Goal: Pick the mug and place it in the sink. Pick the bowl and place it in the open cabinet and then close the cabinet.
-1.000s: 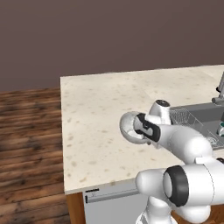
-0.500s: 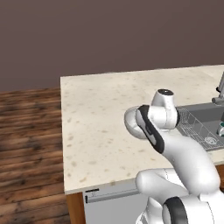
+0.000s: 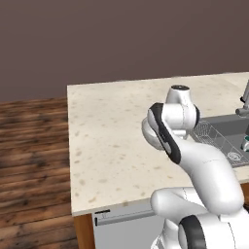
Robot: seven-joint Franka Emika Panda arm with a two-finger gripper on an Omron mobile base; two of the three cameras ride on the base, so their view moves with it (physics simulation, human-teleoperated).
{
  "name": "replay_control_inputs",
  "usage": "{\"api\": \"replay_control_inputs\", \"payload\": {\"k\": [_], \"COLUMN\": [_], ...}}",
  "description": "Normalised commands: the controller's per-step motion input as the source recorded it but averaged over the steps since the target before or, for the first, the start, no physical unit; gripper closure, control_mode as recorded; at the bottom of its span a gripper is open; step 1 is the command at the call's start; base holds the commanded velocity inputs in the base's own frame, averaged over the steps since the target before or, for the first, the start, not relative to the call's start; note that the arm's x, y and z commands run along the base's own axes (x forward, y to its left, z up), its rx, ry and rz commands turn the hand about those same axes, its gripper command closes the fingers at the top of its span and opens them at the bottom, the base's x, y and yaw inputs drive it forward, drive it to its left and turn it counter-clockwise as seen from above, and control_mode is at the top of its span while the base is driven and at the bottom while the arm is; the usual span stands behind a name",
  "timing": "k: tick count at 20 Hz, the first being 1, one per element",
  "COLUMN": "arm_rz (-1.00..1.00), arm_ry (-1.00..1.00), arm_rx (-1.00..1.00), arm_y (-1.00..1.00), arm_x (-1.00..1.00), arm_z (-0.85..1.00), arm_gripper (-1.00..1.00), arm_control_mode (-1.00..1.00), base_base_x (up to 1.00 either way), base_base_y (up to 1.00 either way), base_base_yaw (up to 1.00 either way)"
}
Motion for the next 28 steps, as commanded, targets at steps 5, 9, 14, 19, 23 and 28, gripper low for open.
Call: {"api": "replay_control_inputs", "payload": {"k": [5,9,14,19,23,28], "arm_rz": [-0.01,0.0,0.0,0.0,0.0,0.0], "arm_ry": [-0.07,-0.14,-0.15,-0.07,-0.01,-0.01], "arm_rx": [-0.01,0.0,0.0,0.0,0.0,0.0], "arm_y": [0.0,0.0,0.0,0.0,0.0,0.0], "arm_x": [-0.49,-0.66,-0.46,-0.47,-0.36,-0.32], "arm_z": [0.1,0.04,0.16,0.42,0.42,0.41], "arm_gripper": [1.0,1.0,1.0,1.0,1.0,1.0], "arm_control_mode": [-1.0,-1.0,-1.0,-1.0,-1.0,-1.0], "base_base_x": [0.0,0.0,0.0,0.0,0.0,0.0], "base_base_y": [0.0,0.0,0.0,0.0,0.0,0.0], "base_base_yaw": [0.0,0.0,0.0,0.0,0.0,0.0]}}
